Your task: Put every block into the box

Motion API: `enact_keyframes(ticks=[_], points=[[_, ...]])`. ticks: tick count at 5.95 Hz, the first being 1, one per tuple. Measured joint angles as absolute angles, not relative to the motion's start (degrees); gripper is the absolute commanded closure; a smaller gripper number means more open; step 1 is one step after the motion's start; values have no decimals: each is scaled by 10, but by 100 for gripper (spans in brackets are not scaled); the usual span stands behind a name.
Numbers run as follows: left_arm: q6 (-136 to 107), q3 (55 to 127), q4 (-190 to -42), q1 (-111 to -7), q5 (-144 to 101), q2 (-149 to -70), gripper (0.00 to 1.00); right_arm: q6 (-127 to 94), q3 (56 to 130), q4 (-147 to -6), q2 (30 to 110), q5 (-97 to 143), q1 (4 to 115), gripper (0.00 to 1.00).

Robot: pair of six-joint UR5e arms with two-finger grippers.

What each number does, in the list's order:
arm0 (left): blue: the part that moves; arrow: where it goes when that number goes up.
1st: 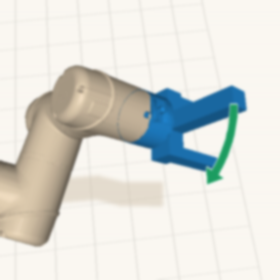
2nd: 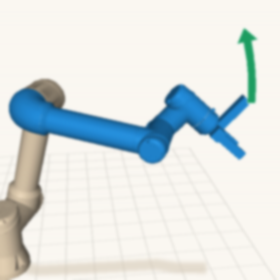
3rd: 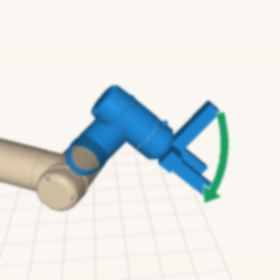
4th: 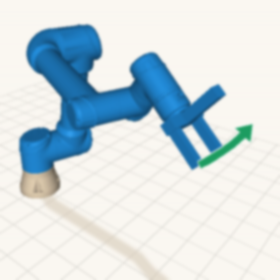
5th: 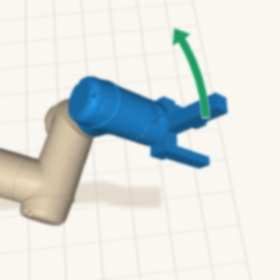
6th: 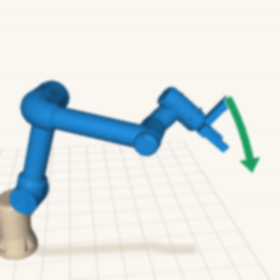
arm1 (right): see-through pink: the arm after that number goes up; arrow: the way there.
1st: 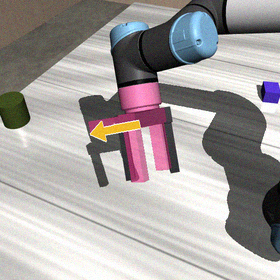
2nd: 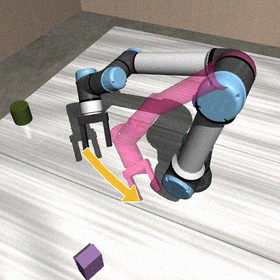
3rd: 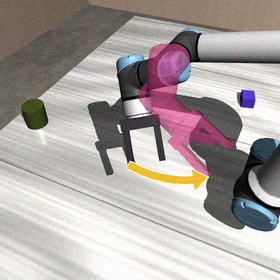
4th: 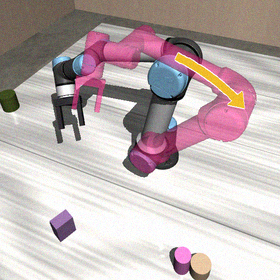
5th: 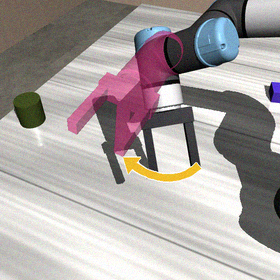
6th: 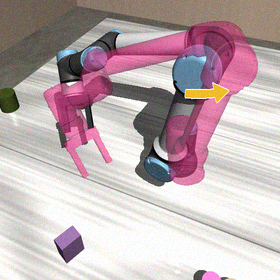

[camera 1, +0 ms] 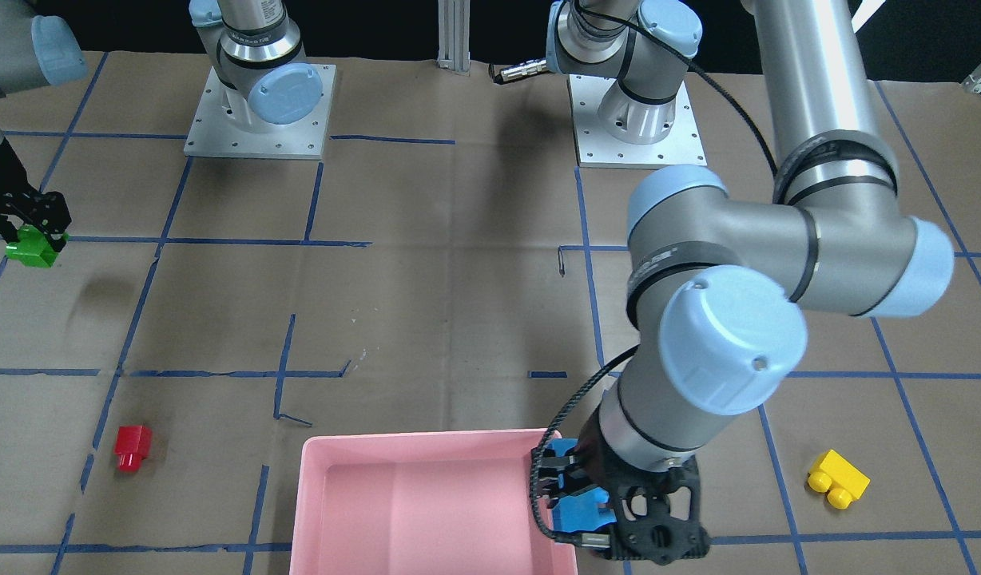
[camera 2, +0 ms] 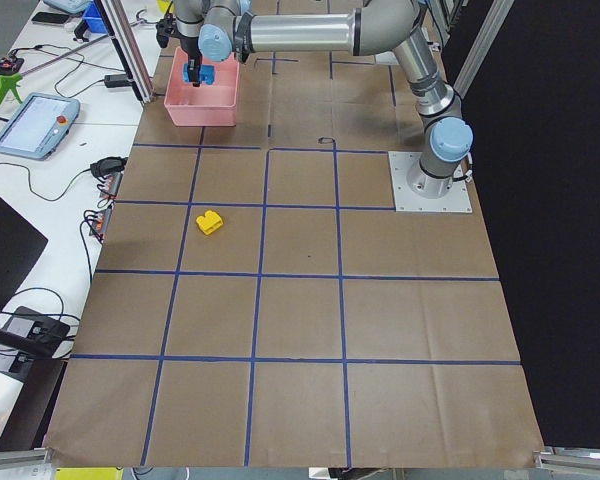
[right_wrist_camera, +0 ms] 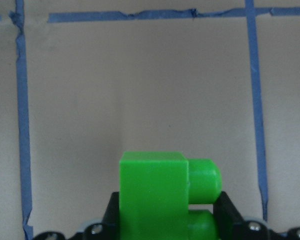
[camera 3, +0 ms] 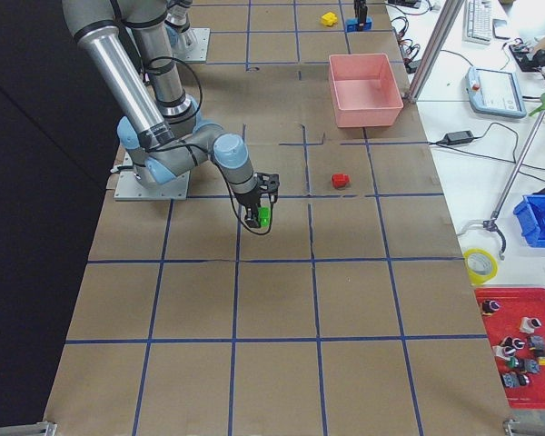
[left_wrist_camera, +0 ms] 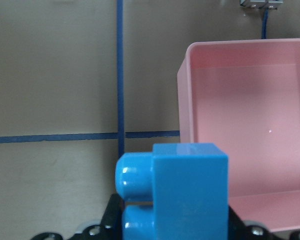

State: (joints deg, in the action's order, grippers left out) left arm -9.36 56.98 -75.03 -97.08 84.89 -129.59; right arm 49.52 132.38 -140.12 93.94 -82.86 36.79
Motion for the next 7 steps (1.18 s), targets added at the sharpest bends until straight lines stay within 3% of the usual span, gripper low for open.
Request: enact_keyframes(ticks=[1, 2, 3, 7], points=[[-127, 558, -724, -986, 848, -1332, 90, 495, 1293, -1372, 966, -799, 370, 96], [-145, 554, -691, -997, 848, -1362, 33, 493, 1254, -1353, 976, -730, 373, 97], [-151, 554, -674, -1003, 851, -1377, 4, 483, 1212, -1322, 979, -653, 381, 98], [-154, 542, -681, -1002, 863, -1353, 1, 416, 1094, -1200, 968, -629, 494, 98]])
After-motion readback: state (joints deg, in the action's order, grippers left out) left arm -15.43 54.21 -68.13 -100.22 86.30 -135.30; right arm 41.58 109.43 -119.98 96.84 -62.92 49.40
